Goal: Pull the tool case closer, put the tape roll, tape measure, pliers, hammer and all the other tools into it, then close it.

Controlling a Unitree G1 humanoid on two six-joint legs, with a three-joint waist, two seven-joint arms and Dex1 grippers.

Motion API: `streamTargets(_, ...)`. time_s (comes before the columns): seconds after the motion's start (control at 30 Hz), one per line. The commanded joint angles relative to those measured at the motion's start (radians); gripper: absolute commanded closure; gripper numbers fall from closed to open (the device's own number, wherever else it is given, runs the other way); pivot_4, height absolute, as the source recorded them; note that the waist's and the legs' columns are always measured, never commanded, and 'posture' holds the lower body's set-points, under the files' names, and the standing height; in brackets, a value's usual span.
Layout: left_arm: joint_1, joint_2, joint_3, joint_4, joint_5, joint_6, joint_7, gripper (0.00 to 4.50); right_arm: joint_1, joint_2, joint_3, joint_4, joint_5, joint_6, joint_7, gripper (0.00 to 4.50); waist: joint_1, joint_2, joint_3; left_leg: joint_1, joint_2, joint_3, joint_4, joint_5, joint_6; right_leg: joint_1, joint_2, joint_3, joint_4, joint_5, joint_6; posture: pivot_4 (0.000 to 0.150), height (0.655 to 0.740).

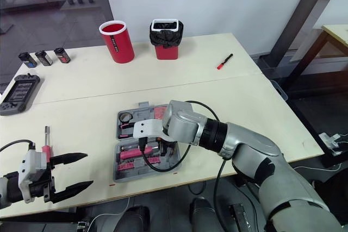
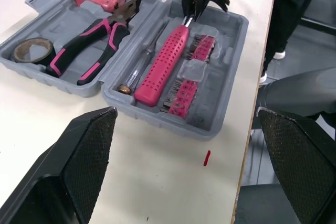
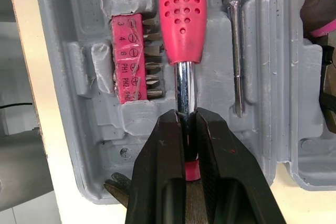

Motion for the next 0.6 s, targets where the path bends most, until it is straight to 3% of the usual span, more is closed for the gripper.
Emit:
streamTargets(0.03, 0.007, -0.001, 0.008, -0.014, 0.005, -0.013, 0.001, 0.0, -0.028, 0.016, -0.039, -0.007, -0.018, -0.011, -0.004, 4.47, -0.001, 0.0, 0.0, 0.0, 0.0, 0.0, 0.0, 0.0, 0.0, 0.0, 0.0, 0.0, 0.0, 0.0, 0.0, 0.15, 0.7387)
streamTargets(0.1, 0.007, -0.003, 0.007, -0.015, 0.005, -0.012, 0.002, 0.0, -0.023, 0.015, -0.04, -0.003, -0.02, -0.012, -0.008, 4.47, -0.001, 0.0, 0.0, 0.0, 0.0, 0.0, 0.0, 0.0, 0.0, 0.0, 0.0, 0.0, 0.0, 0.0, 0.0, 0.15, 0.7387)
streamTargets(0.37, 0.006, -0.005, 0.004, -0.012, 0.007, -0.014, -0.001, 0.0, -0.01, 0.038, -0.083, 0.005, -0.019, 0.0, -0.034, 0.93, 0.0, 0.0, 0.0, 0.0, 0.0, 0.0, 0.0, 0.0, 0.0, 0.0, 0.0, 0.0, 0.0, 0.0, 0.0, 0.15, 0.7387)
streamTargets(0.6, 0.0, -0.006, 0.0, -0.011, 0.007, -0.011, -0.001, 0.0, 0.038, 0.048, -0.222, -0.071, 0.012, 0.008, -0.08, 0.93, 0.005, 0.0, 0.0, 0.0, 0.0, 0.0, 0.0, 0.0, 0.0, 0.0, 0.0, 0.0, 0.0, 0.0, 0.0, 0.15, 0.7387)
